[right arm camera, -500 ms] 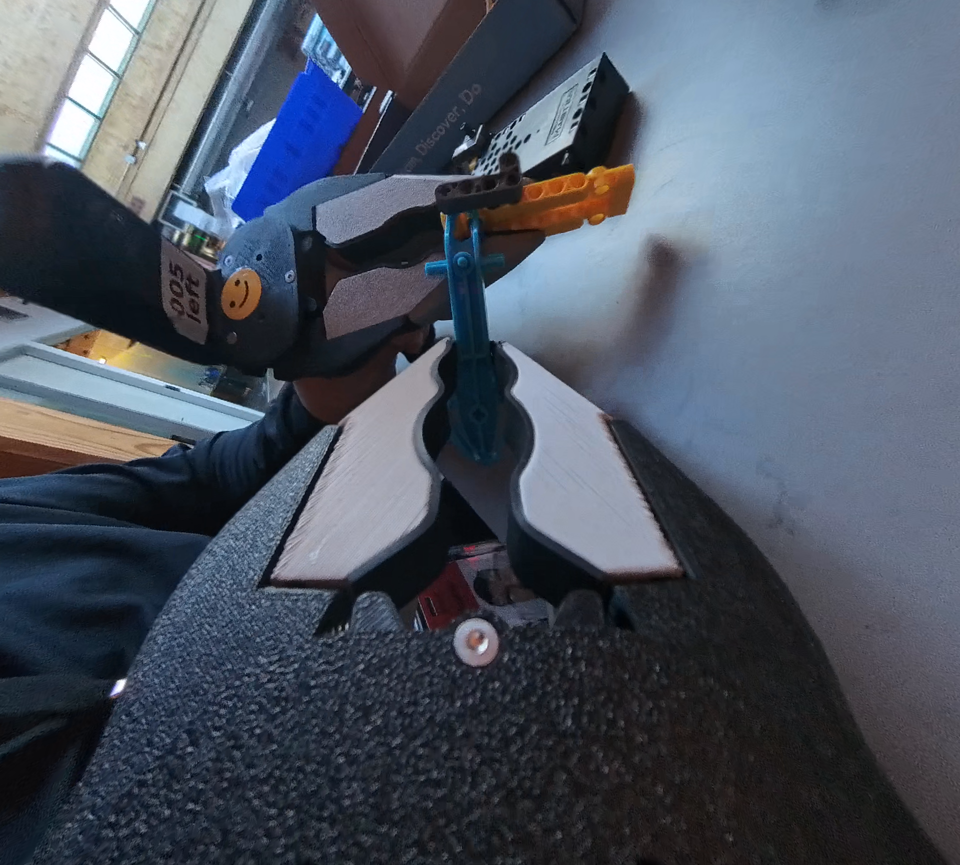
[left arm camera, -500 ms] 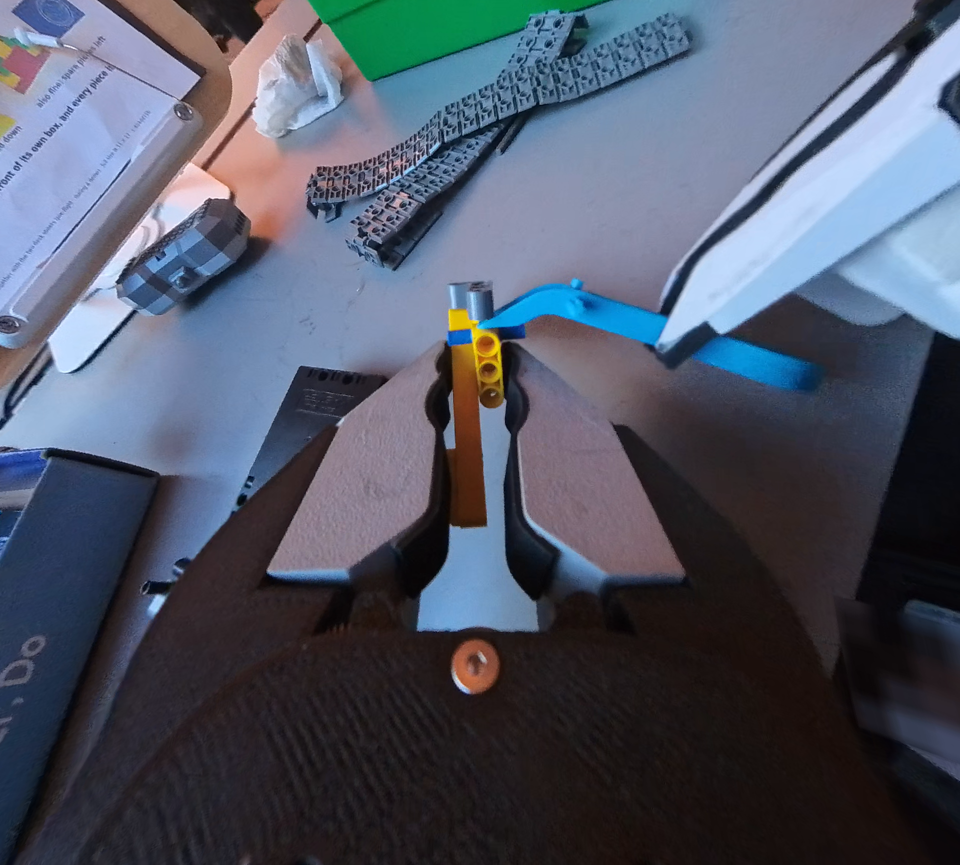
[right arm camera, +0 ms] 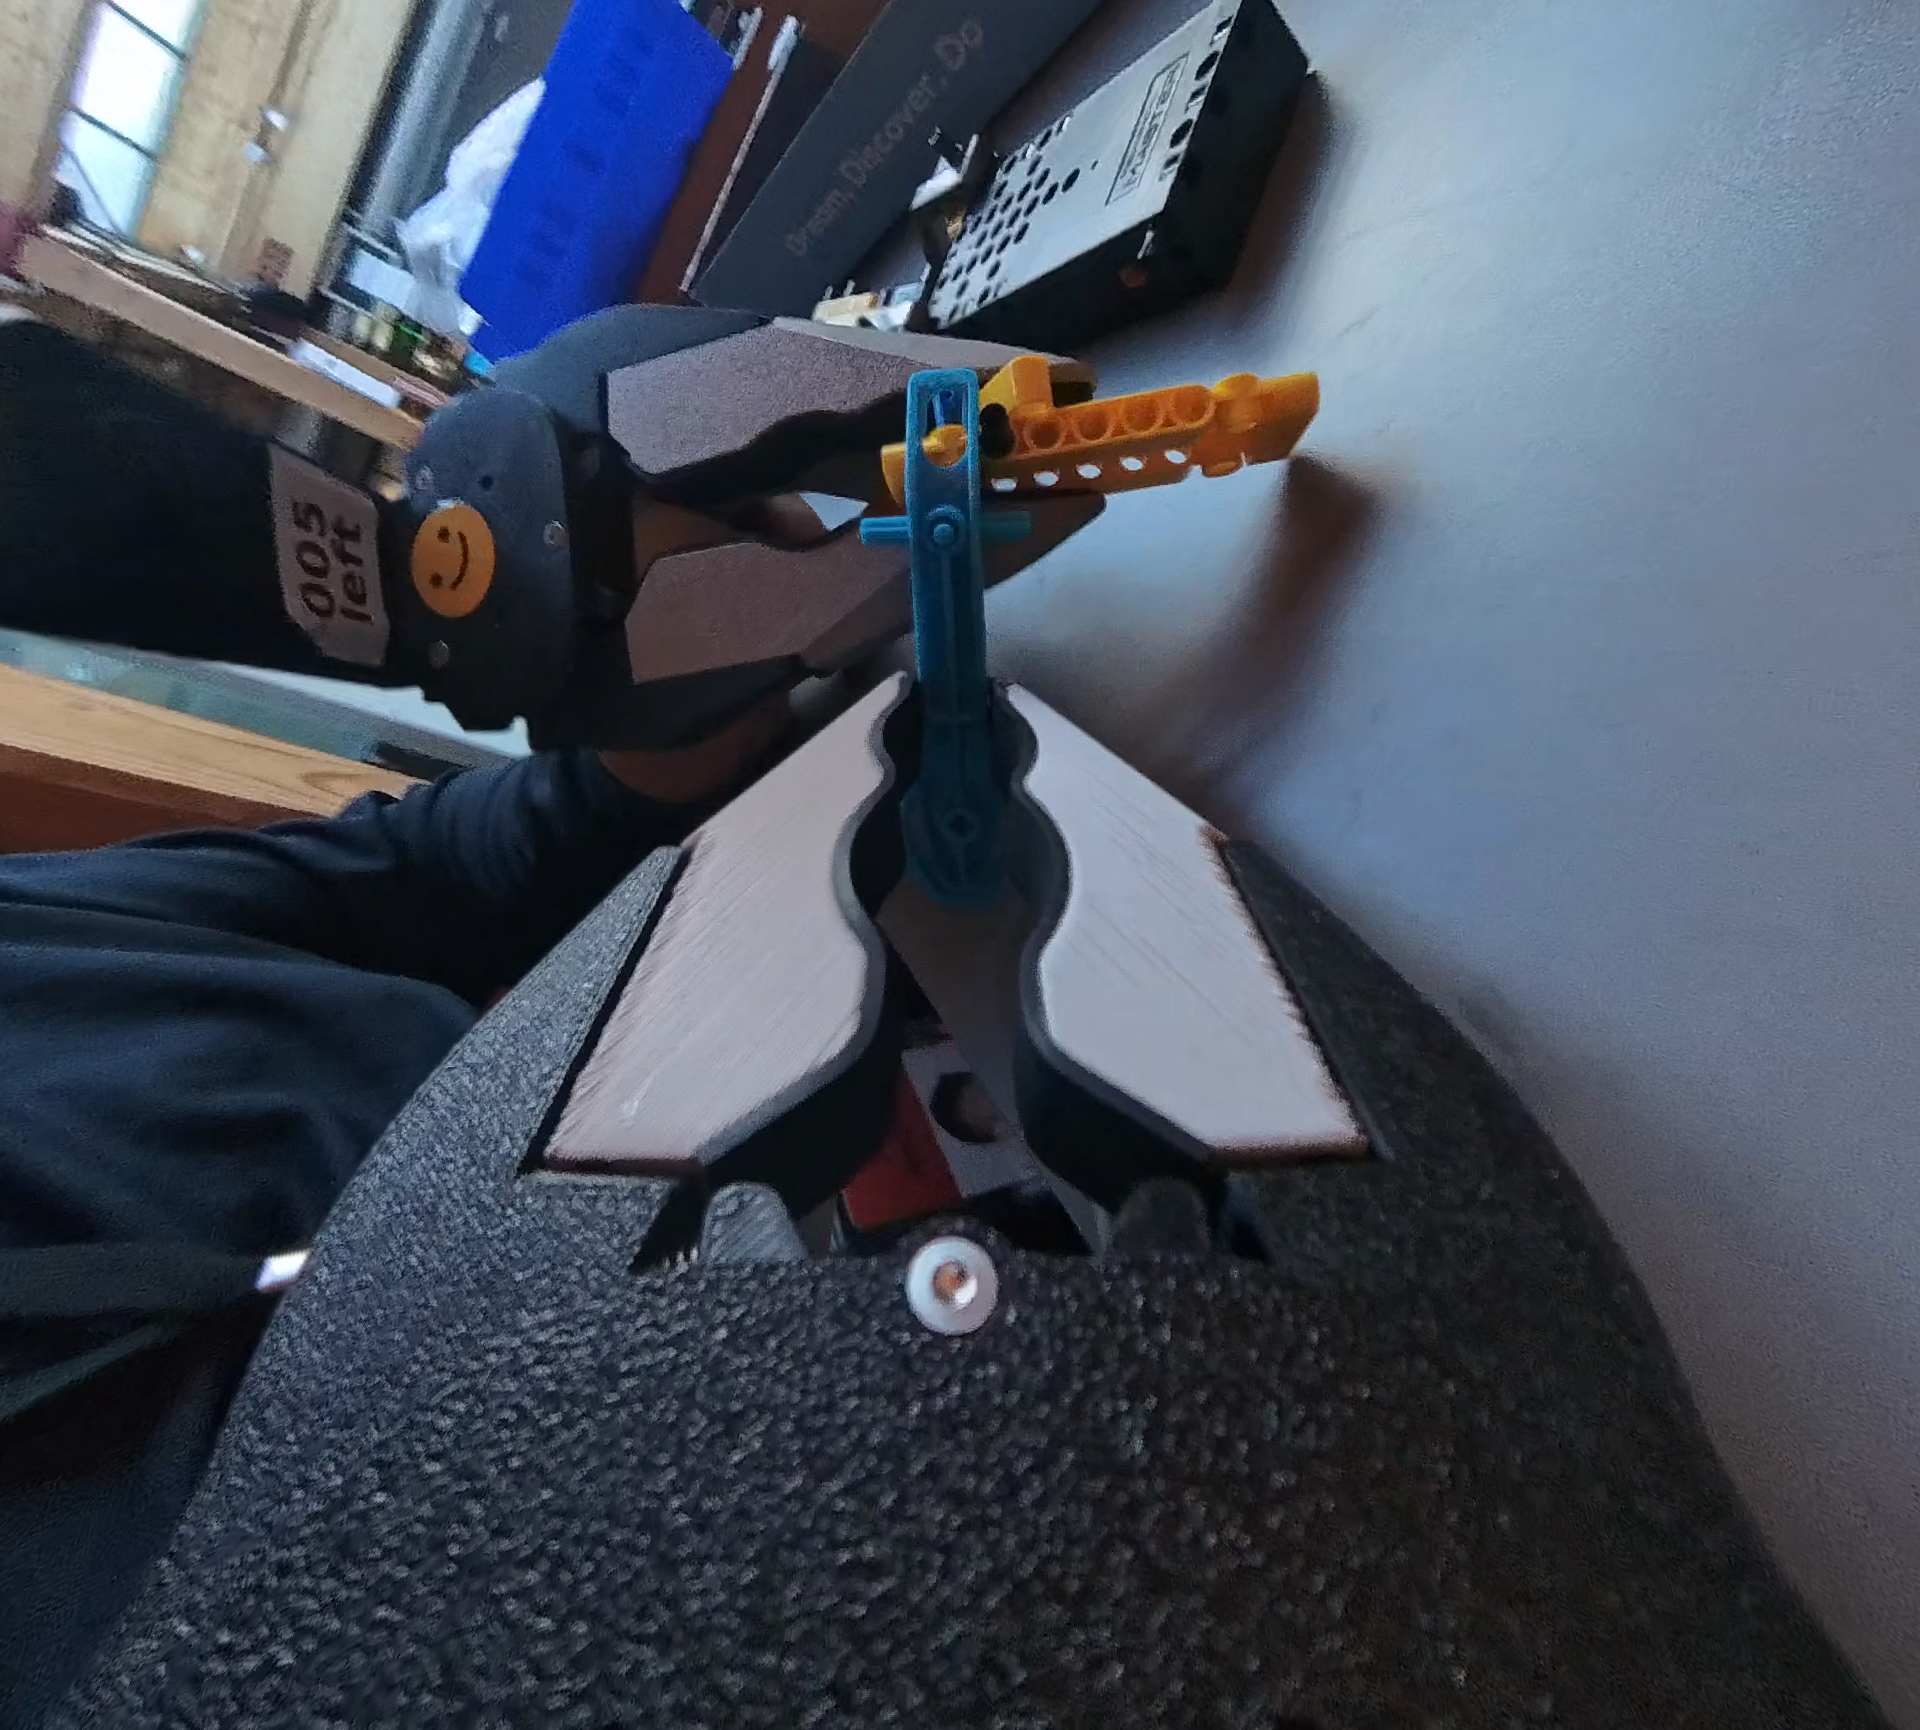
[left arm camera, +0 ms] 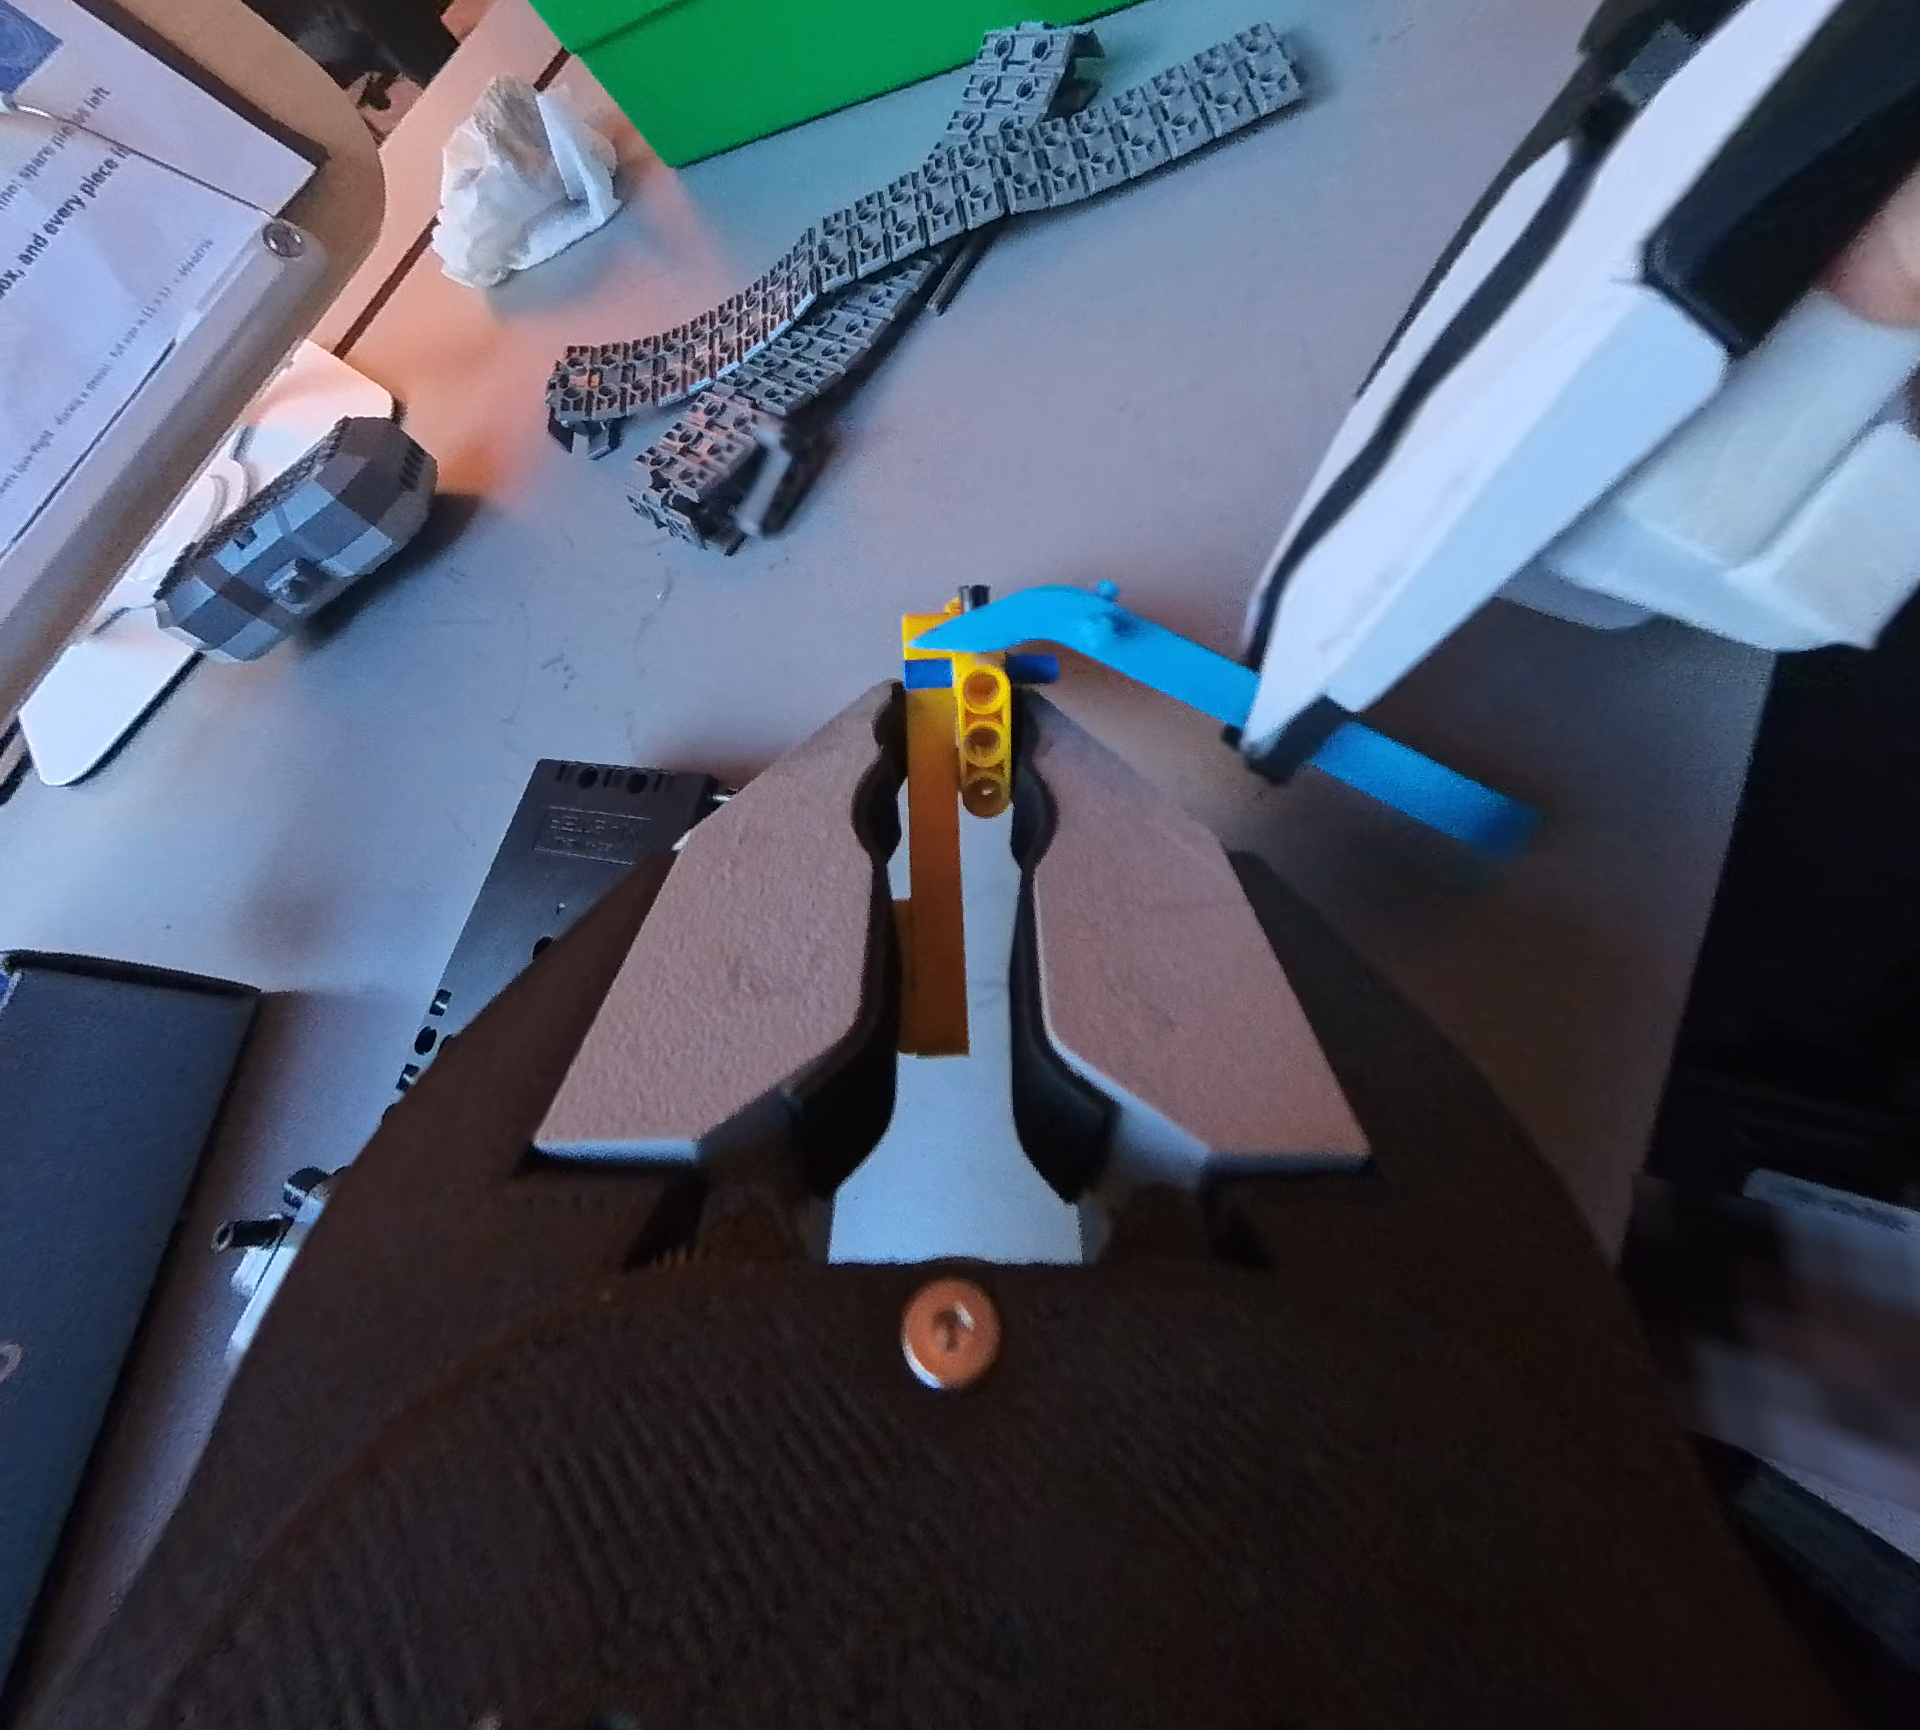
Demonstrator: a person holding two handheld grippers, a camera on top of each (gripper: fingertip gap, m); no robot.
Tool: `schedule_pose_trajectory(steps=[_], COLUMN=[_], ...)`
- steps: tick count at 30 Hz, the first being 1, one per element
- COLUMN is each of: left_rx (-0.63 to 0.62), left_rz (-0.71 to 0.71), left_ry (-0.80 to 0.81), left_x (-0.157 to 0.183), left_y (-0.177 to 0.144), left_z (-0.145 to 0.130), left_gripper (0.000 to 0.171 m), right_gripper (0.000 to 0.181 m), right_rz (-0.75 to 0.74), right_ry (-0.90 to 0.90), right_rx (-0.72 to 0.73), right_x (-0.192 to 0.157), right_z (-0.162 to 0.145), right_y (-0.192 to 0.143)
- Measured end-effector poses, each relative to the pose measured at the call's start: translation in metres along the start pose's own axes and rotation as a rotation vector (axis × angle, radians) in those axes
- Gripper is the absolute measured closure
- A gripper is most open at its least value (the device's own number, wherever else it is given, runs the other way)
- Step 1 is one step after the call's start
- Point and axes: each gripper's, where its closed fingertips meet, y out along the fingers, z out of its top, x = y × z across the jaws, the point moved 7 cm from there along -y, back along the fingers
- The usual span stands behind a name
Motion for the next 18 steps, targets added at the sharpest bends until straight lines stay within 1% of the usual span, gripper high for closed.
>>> schedule_pose_trajectory(steps=[3, 5, 7, 10, 12, 13, 16, 18], left_rx=[0.007, 0.029, 0.044, 0.072, 0.08, 0.083, 0.132, 0.157], left_rz=[-0.018, -0.045, -0.056, -0.092, -0.125, -0.138, -0.198, -0.232], left_ry=[-0.051, -0.087, -0.111, -0.138, -0.152, -0.162, -0.182, -0.188], left_x=[-0.005, -0.009, -0.012, -0.014, -0.014, -0.015, -0.015, -0.015], left_y=[-0.001, -0.003, -0.005, -0.008, -0.009, -0.01, -0.015, -0.019], left_z=[-0.001, -0.001, -0.002, -0.002, -0.002, -0.003, -0.002, -0.002], left_gripper=[0.155, 0.156, 0.156, 0.156, 0.156, 0.156, 0.156, 0.156], right_gripper=[0.171, 0.172, 0.172, 0.172, 0.172, 0.172, 0.171, 0.158], right_rz=[-0.033, -0.104, -0.212, -0.416, -0.503, -0.516, -0.496, -0.515], right_ry=[-0.081, -0.151, -0.221, -0.338, -0.445, -0.483, -0.529, -0.561], right_rx=[-0.056, -0.083, -0.132, -0.315, -0.418, -0.438, -0.414, -0.367], right_x=[-0.006, -0.003, 0.005, 0.026, 0.04, 0.044, 0.044, 0.042], right_z=[0.0, 0.009, 0.024, 0.037, 0.038, 0.038, 0.039, 0.042], right_y=[-0.01, -0.025, -0.044, -0.061, -0.06, -0.055, -0.045, -0.045])
